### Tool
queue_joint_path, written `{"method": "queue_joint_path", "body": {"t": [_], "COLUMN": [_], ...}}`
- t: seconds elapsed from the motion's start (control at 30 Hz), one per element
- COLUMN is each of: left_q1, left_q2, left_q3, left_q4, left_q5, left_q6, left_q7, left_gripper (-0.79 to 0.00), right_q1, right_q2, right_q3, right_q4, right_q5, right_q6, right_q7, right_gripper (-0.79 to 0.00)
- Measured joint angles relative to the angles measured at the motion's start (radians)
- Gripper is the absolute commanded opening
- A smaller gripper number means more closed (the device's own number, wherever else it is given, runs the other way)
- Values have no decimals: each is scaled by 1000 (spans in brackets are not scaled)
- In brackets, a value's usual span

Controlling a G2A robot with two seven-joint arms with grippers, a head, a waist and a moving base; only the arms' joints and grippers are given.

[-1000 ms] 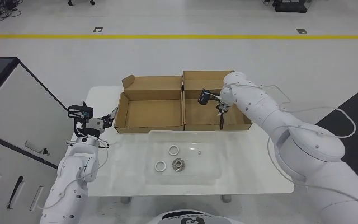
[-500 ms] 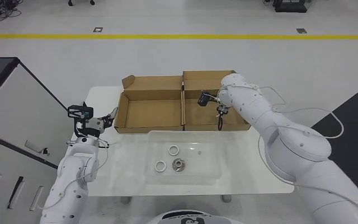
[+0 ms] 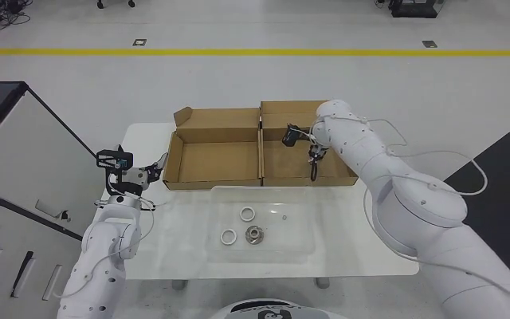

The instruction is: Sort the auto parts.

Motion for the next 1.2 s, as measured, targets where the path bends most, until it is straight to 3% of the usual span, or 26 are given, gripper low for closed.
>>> {"method": "queue_joint_path", "body": {"t": [0.4, 0.7, 0.93, 1.2], "left_q1": [0, 0, 0, 0], "left_q2": [0, 0, 0, 0], "left_q3": [0, 0, 0, 0], "left_q4": [0, 0, 0, 0], "left_q5": [0, 0, 0, 0], "left_q6": [0, 0, 0, 0], "left_q7": [0, 0, 0, 0], "left_gripper": [0, 0, 0, 0], "right_q1": [86, 143, 130, 84], "right_q2": [21, 65, 133, 280], "right_q3": [42, 83, 86, 90], "right_q4": [-10, -127, -356, -772], "right_q5": [7, 39, 86, 215], "right_q6": [-127, -231, -169, 11], "right_q7": [-43, 11, 74, 255], "right_gripper": [0, 0, 0, 0]}}
